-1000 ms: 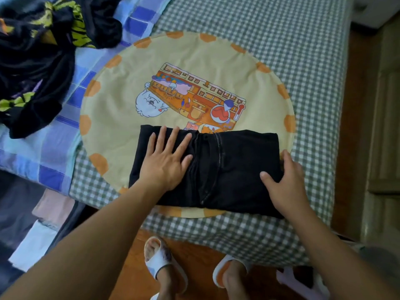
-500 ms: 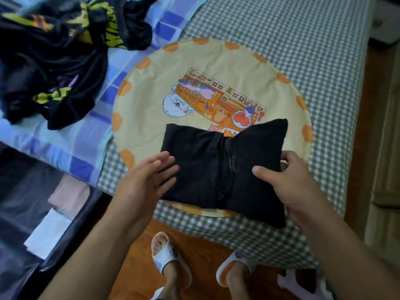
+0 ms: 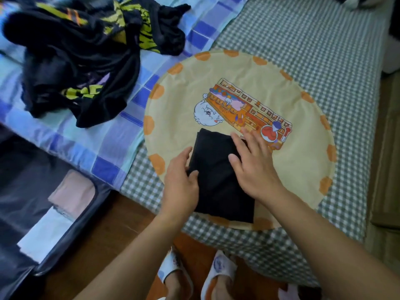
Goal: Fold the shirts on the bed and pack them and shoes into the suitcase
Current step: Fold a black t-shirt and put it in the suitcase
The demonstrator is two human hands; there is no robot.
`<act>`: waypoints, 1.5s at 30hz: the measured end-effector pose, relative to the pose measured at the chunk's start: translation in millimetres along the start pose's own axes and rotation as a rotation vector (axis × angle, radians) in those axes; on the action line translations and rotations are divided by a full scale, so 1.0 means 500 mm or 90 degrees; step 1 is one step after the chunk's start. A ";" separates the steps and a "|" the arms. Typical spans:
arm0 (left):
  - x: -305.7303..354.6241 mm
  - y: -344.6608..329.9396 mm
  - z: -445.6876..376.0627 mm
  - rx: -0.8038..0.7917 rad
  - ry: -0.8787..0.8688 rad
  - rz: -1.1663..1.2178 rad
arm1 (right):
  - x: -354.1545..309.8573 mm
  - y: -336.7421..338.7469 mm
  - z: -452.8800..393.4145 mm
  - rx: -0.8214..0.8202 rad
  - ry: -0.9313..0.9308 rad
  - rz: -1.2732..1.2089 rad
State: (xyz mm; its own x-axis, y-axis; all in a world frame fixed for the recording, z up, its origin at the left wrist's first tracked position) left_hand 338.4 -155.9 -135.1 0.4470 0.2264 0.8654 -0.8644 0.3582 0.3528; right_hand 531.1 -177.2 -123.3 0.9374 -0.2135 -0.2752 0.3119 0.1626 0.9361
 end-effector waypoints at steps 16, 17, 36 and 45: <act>-0.110 -0.089 0.136 0.156 0.430 0.133 | 0.003 -0.058 -0.130 -0.298 0.225 0.099; -0.094 -0.111 0.147 0.146 0.535 0.332 | 0.008 -0.046 -0.151 -0.313 0.193 0.069; -0.033 -0.111 0.024 0.181 0.093 -0.350 | 0.145 -0.052 0.030 -0.013 -0.312 -0.200; -0.046 -0.091 0.019 0.153 -0.019 -0.497 | 0.211 -0.050 -0.004 -0.017 -0.295 -0.176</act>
State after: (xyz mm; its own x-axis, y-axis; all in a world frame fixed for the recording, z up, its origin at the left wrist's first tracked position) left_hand 365.3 -185.8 -167.5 0.9372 -0.0332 0.3472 -0.3345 0.1972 0.9215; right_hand 622.6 -201.6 -176.1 0.6550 -0.6533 -0.3796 0.5468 0.0631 0.8349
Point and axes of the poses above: each hand's wrist, its own z-axis away from the middle knuckle, its own y-axis out of the back of the hand, x = y × z, the point moved 2 cm from there along -z, towards the middle knuckle, and after that the axes turned 4 degrees about -x, right-handed, at the moved point
